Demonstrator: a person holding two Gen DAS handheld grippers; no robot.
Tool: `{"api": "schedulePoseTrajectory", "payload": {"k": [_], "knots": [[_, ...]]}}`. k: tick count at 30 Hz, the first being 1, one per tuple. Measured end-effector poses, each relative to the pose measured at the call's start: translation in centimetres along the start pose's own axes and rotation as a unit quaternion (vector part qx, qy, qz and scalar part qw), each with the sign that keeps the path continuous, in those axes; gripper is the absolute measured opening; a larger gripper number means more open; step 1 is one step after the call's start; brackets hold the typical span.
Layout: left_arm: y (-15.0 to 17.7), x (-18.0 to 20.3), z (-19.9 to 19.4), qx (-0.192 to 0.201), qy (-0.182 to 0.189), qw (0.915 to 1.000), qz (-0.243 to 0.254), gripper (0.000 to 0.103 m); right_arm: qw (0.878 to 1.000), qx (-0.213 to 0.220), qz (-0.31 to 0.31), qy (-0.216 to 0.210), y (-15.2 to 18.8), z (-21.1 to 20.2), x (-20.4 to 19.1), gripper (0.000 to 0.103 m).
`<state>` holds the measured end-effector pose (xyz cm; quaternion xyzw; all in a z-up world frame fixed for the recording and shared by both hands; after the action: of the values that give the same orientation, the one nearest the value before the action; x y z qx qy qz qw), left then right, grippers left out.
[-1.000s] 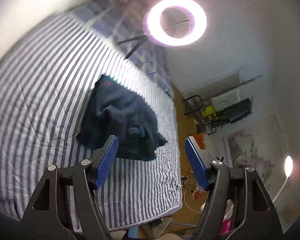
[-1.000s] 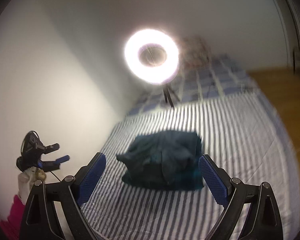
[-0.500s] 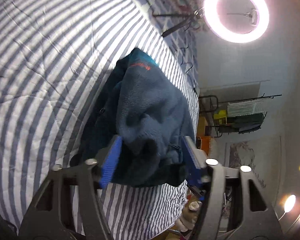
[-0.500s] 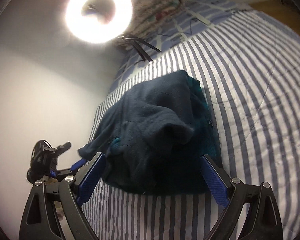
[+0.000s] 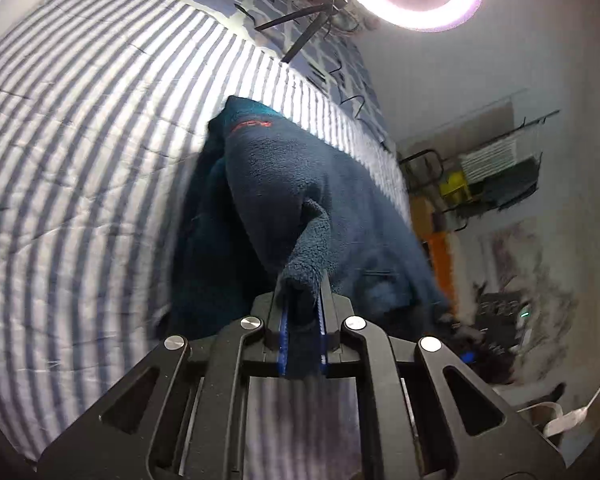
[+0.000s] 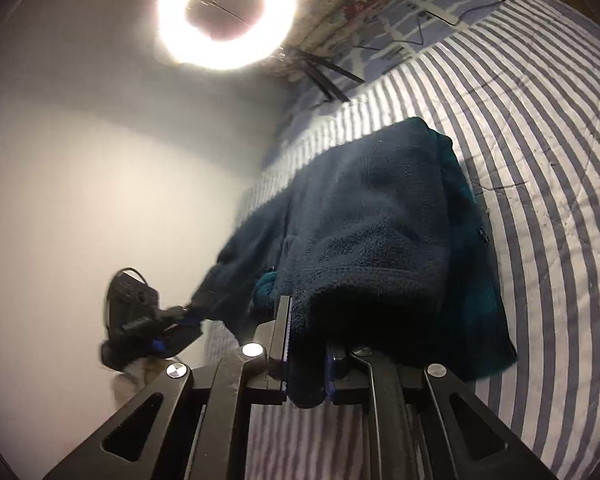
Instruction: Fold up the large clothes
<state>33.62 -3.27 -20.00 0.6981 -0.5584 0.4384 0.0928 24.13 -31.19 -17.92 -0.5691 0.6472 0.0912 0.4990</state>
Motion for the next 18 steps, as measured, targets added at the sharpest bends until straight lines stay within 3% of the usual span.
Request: {"api": "schedulePoseTrajectory", "payload": {"k": [3,4,7,12,14,15,18], "knots": [[2.7,-4.1,2.4,-0.039,-0.037,0.9982,-0.028,0.008,1.000,-0.021,-0.001,0.023,1.9,-0.2,1.7,0.010],[3.5,-5.1,3.4,-0.050,-0.045,0.9972,-0.033,0.009,0.998,-0.042,0.011,0.049,3.3,0.6,3.5,0.009],[4.2,-5.3,4.0,-0.054,-0.057,0.9969,-0.002,0.009,0.991,-0.082,0.026,0.097,6.4,2.6,7.4,0.008],[4.1,-3.0,2.5,-0.046,-0.076,0.9948,0.050,0.010,0.992,-0.069,-0.032,0.100,5.7,1.6,4.6,0.011],[4.3,-2.6,1.6,-0.049,-0.089,0.9925,0.069,0.013,0.990,-0.074,-0.051,0.105,5.7,0.8,3.5,0.031],[4.4,-2.2,0.7,-0.046,-0.093,0.9917,0.076,0.016,0.988,-0.078,-0.069,0.115,5.8,0.2,3.0,0.036],[3.7,-1.1,-2.4,-0.020,-0.101,0.9899,0.098,0.016,0.977,-0.067,-0.143,0.145,5.5,-2.4,1.3,0.040]]}}
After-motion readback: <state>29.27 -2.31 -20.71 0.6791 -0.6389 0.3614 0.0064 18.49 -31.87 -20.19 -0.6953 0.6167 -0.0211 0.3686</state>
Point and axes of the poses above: each gripper's, at about its wrist camera, not at the fingertips, and z roughly the way its jaws point, x to its right, y to its underside, the point moved 7 cm from there along z, roughly the way its jaws point, and after that the axes turned 7 degrees about x, right-handed, at the moved point
